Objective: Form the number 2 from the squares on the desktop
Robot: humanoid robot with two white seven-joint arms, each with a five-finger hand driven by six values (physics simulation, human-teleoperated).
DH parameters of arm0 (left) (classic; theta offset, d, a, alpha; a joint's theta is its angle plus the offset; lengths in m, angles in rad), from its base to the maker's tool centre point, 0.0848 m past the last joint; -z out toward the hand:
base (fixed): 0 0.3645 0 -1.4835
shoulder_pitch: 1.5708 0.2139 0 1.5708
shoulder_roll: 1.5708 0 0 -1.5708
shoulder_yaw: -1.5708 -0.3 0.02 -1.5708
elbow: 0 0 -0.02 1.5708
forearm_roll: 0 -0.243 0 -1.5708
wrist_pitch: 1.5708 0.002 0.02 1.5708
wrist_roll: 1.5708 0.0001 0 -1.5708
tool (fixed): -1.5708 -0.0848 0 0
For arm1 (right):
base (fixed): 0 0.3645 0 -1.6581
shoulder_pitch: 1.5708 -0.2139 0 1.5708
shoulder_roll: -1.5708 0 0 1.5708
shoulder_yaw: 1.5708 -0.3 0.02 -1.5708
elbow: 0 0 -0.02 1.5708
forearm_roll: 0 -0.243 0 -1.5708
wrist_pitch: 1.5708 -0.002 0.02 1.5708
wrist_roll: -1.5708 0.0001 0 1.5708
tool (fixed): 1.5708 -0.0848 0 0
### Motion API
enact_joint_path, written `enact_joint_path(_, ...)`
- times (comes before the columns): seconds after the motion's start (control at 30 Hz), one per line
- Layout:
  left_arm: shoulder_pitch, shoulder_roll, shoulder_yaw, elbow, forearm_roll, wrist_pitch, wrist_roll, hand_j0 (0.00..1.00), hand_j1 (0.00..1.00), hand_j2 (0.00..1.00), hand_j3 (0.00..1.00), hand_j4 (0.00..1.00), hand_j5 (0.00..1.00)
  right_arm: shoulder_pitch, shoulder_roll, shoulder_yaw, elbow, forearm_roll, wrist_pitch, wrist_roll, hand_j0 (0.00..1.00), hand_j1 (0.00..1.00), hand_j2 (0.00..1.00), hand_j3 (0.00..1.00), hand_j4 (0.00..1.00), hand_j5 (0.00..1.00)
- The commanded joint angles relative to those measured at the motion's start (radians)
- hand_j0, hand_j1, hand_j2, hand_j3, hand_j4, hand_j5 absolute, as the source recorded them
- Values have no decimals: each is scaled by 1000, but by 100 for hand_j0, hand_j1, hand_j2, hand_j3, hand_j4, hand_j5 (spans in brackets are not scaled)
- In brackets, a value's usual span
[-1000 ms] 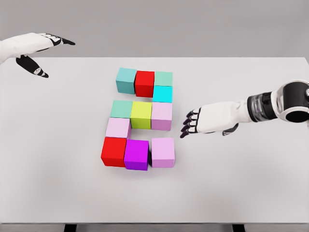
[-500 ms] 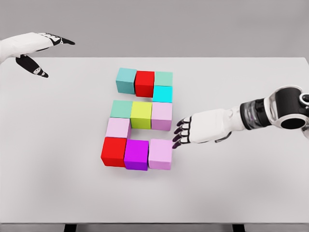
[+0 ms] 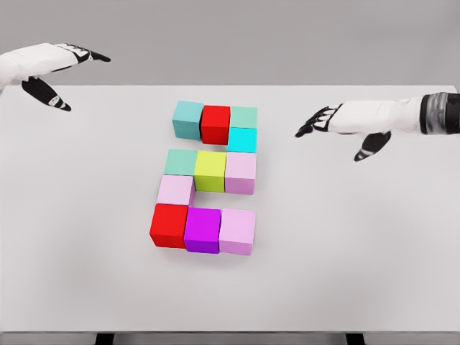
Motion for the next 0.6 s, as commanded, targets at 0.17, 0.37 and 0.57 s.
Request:
enact_joint_path(0.17,6,83,11,0,5,3,0,100,100,100,100,100,100,6,-2,-46,228,-230,2,0,100,100,100,100,100,100)
enact_joint_path(0.37,41,112,79,-8,8,3,0,100,100,100,100,100,100,6,-2,-33,226,-228,2,0,100,100,100,100,100,100)
enact_joint_path(0.57,72,132,97,-9,14,3,0,100,100,100,100,100,100,6,-2,-33,223,-228,2,0,100,100,100,100,100,100)
